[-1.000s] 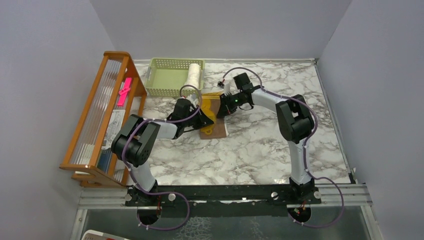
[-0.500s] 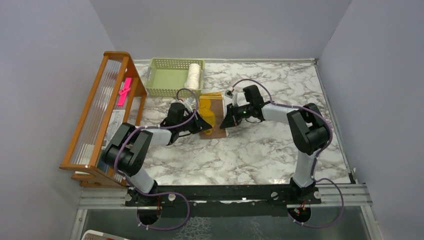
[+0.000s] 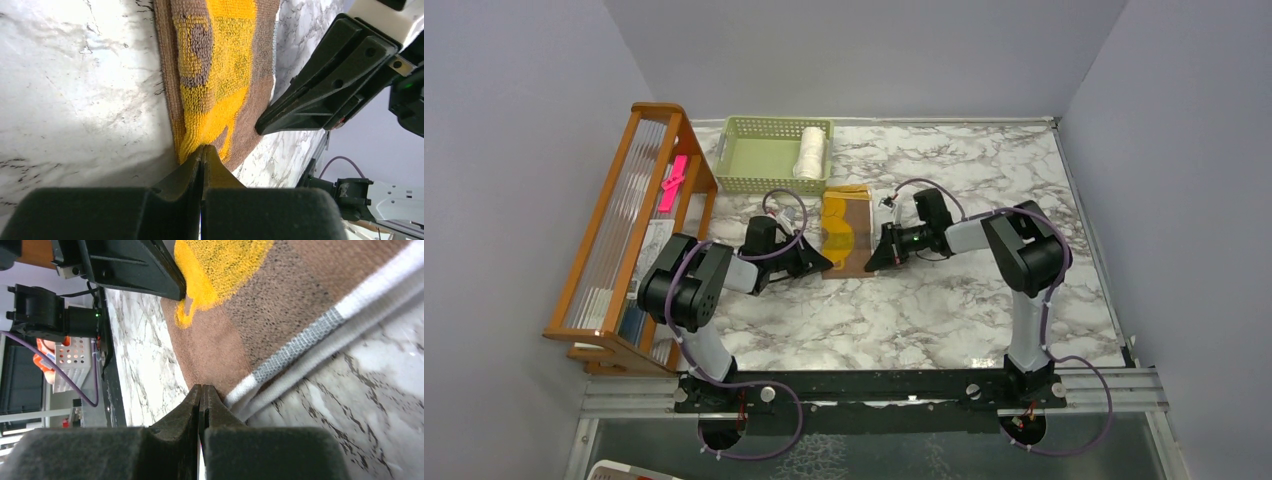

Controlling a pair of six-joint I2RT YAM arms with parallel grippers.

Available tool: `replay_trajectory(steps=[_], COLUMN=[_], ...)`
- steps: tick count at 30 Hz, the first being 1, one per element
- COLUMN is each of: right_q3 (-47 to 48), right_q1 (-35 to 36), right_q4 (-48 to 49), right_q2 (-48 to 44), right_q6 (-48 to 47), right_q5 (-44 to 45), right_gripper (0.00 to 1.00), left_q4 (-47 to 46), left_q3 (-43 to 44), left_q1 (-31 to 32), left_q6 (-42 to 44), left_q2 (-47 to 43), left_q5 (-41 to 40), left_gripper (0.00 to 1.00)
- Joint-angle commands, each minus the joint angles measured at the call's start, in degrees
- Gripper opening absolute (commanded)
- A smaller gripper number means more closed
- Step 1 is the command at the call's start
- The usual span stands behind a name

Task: Roll the towels
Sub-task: Roll the towel at the center of the board.

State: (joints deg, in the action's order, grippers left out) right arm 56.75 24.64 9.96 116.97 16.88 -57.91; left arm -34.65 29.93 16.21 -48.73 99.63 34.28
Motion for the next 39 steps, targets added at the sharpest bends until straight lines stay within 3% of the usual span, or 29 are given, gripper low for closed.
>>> replay_trajectory(steps=[1,9,12,15,17,18,20,22,23,24,26,30,33,39], right_q3=[-3.08,-2.94,0.35,2.89,1.49,-1.77,-11.37,-19.83,-20.83,-19.60,-17.66,-26.04,-26.70,-24.15], right_q1=[-1.84,-2.08,-0.70,2.75,6.52,8.20,9.27,9.36,9.37,9.61,11.82,19.46,22.90,26.69], right_q4=[5.21,0.03,-6.07,-9.17,-5.77,-1.12,15.41,31.58,33.47,30.01,21.37,24.90,20.22,17.75], right_q2=[2.20,-1.03,-9.16,-19.75,-26.67,-30.15,-35.07,-35.05,-33.61,-32.31,-31.38,-35.29,-34.11,-25.42], right_q6=[2.30,-0.63,-4.33,-10.55,-17.07,-21.64,-25.73,-24.54,-26.52,-30.18,-38.34,-57.04,-67.78,-72.82], right_q5=[-0.30,5.85,10.62,22.23,30.17,29.89,27.77,28.33,25.71,22.56,21.49,31.56,36.30,43.84], right_gripper=[0.01,0.01,0.01,0.02,0.28,0.48,0.98,1.00,1.00,0.97,0.81,0.84,0.83,0.71], left_q4=[-0.04,-3.84,-3.81,-2.89,-0.22,2.20,7.51,13.48,16.63,19.52,24.74,27.96,27.98,27.88], left_q3=[-3.40,-5.96,-5.05,-2.82,-0.40,0.84,3.08,5.28,6.37,7.28,8.22,6.30,4.67,2.68], left_q1=[-1.79,-1.74,-1.66,-1.62,-1.62,-1.62,-1.66,-1.85,-2.02,-2.48,-3.57,-6.76,-8.45,-10.62], left_q6=[3.96,2.23,0.65,-1.15,-1.13,-0.35,1.90,4.77,6.29,7.62,9.52,9.88,9.62,9.92], left_q2=[4.35,4.46,-0.98,-7.56,-11.21,-12.88,-16.39,-19.26,-20.51,-21.63,-23.85,-27.91,-28.79,-28.94], left_q5=[0.61,3.29,4.10,4.62,4.50,4.06,2.62,0.75,-0.22,-1.13,-2.39,-1.29,0.04,2.24], left_gripper=[0.00,0.00,0.00,0.00,0.00,0.00,0.01,0.01,0.02,0.02,0.02,0.02,0.02,0.02])
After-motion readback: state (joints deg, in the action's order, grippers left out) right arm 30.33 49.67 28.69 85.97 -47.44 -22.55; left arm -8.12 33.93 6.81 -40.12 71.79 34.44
